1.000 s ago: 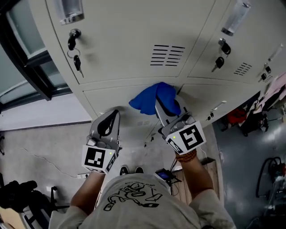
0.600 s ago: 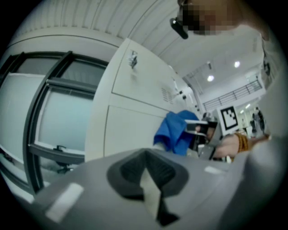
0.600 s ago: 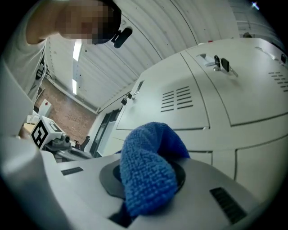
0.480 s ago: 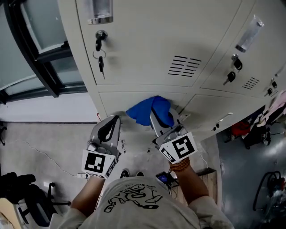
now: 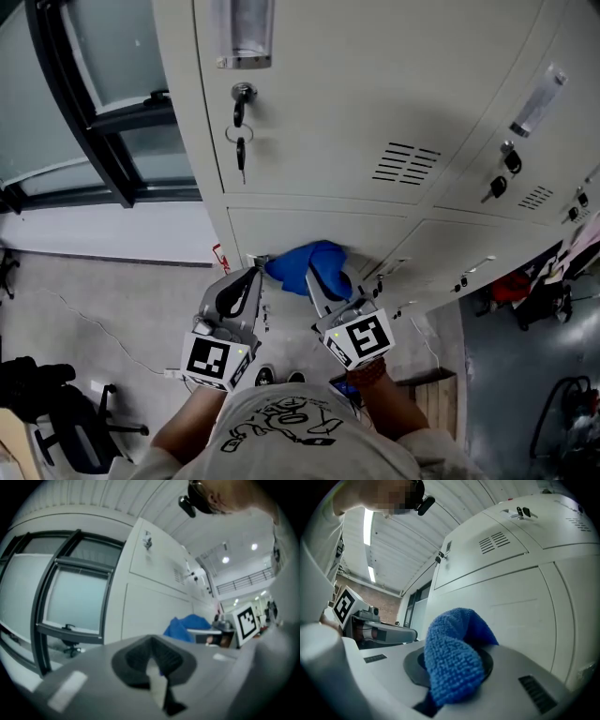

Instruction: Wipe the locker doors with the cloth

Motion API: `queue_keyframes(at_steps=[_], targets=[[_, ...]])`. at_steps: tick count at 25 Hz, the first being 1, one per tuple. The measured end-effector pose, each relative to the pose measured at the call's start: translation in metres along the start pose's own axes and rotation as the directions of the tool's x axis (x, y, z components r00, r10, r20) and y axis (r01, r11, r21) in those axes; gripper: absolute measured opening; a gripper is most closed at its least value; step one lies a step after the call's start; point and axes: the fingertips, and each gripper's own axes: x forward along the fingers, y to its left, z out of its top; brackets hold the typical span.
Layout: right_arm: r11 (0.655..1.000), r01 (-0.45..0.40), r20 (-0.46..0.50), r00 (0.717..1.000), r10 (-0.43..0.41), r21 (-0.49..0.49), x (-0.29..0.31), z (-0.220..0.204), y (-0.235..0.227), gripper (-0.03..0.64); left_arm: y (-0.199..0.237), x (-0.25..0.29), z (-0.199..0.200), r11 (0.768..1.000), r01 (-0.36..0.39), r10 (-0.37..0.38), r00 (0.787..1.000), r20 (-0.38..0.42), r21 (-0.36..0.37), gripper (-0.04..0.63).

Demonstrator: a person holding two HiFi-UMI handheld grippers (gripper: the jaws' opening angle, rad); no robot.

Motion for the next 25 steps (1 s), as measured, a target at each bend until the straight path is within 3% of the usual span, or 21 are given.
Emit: queue_keyframes(at_steps=[5, 13, 25], targets=[[0.995, 0.005, -0.002, 1.0, -0.005, 0.104, -0.024, 0.014, 0.016, 0.023, -0.012, -0.003, 0.005, 1.0, 0.021, -0.021, 1.0, -0.002, 0.002, 0.002], [0.998, 0.029, 0.012, 0.999, -0.029, 0.057, -0.043, 0.03, 0.038, 0.023, -0.03, -0.003, 0.008, 0.998, 0.062, -0.062, 0.998, 0.017, -0.028, 0.002], [0.996, 0.033, 0.01, 0.999, -0.034, 0.087, -0.043, 0.029, 0.042, 0.023, -0.028, -0.009, 0.011, 0.999, 0.041, -0.041, 0.999, 0.017, -0.008, 0.002]])
